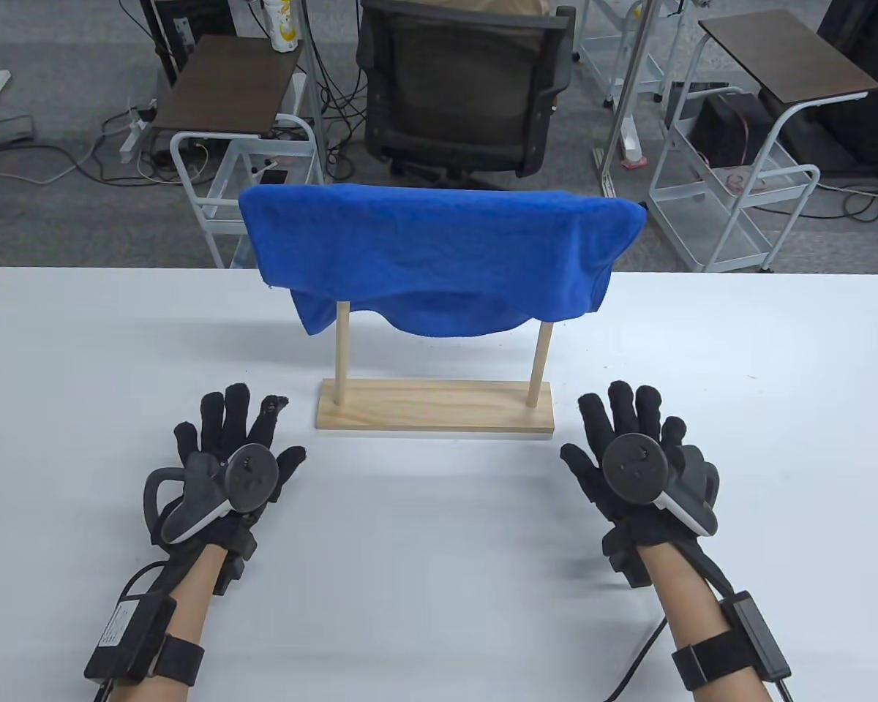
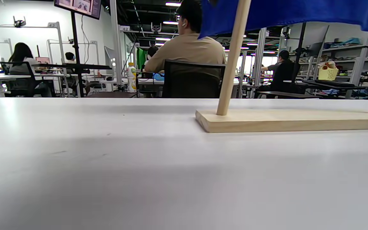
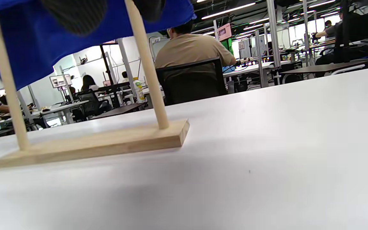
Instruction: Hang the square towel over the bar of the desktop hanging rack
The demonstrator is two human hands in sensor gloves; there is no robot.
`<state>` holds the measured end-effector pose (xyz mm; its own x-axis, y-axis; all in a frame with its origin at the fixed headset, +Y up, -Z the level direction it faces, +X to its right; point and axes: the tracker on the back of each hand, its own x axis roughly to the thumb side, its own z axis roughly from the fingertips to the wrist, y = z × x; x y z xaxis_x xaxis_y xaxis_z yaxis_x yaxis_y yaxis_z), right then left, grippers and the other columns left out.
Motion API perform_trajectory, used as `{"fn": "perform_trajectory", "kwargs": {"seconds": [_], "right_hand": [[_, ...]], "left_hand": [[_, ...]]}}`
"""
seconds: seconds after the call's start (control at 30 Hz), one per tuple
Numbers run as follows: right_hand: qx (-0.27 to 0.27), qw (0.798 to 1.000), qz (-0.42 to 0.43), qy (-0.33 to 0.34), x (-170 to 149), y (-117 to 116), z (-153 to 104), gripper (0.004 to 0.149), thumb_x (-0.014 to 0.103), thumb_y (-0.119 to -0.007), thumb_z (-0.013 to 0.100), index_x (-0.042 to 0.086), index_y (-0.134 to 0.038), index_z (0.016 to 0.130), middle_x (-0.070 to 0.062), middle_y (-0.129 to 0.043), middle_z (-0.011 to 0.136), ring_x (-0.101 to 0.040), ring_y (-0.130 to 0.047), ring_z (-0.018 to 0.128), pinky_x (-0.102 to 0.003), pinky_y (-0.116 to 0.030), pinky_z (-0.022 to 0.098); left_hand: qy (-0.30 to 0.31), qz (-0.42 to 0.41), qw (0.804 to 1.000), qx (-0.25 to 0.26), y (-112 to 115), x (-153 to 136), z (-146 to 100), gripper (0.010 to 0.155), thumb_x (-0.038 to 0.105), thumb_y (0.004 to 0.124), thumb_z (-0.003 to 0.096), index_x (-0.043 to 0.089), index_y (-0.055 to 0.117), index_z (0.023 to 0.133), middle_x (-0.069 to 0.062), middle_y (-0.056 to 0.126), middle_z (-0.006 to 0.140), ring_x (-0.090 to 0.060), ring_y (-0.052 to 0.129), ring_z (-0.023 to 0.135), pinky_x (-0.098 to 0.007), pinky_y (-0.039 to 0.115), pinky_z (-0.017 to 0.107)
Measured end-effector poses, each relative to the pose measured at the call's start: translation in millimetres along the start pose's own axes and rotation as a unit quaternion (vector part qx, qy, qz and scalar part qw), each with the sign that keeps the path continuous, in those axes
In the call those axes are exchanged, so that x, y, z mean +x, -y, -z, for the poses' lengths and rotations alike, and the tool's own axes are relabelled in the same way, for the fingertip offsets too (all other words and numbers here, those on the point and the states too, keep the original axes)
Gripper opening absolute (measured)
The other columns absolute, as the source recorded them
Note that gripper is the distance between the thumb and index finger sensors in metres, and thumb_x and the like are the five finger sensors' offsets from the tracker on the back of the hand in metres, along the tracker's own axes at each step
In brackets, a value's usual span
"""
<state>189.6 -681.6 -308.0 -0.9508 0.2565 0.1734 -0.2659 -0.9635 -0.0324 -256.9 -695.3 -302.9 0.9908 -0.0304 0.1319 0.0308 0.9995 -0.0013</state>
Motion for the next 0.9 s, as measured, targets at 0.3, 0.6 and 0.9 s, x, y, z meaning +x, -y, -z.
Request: {"fn": "perform_trajectory", "kwargs": {"seconds": [0.3, 0.6, 0.9], "right_hand": [[0.014, 0.999, -0.005, 0.046, 17, -7, -23, 0.071, 0.055, -0.059, 0.063, 0.019, -0.036, 0.119, -0.021, -0.019, 0.121, -0.051, -0.015, 0.108, -0.074, -0.022, 0.069], [0.069, 0.993, -0.059, 0.077, 27, -45, -34, 0.072, 0.056, -0.056, 0.062, 0.022, -0.030, 0.119, -0.018, -0.011, 0.121, -0.049, -0.009, 0.109, -0.074, -0.018, 0.069], [0.061, 0.994, -0.051, 0.080, 23, -42, -40, 0.071, 0.056, -0.056, 0.062, 0.022, -0.030, 0.119, -0.018, -0.012, 0.121, -0.049, -0.009, 0.108, -0.074, -0.018, 0.069]], "left_hand": [[0.061, 0.018, 0.998, 0.003, 5, 44, -22, 0.085, 0.070, 0.042, 0.0567, 0.026, 0.026, 0.127, -0.023, 0.017, 0.132, -0.052, 0.019, 0.116, -0.076, 0.024, 0.078], [0.113, 0.068, 0.991, -0.007, 27, 72, -35, 0.085, 0.071, 0.042, 0.0556, 0.028, 0.025, 0.127, -0.021, 0.018, 0.133, -0.050, 0.021, 0.117, -0.076, 0.024, 0.078], [0.110, 0.062, 0.992, -0.005, 27, 69, -39, 0.085, 0.072, 0.041, 0.0553, 0.027, 0.026, 0.127, -0.021, 0.019, 0.132, -0.051, 0.022, 0.117, -0.076, 0.025, 0.078]]}}
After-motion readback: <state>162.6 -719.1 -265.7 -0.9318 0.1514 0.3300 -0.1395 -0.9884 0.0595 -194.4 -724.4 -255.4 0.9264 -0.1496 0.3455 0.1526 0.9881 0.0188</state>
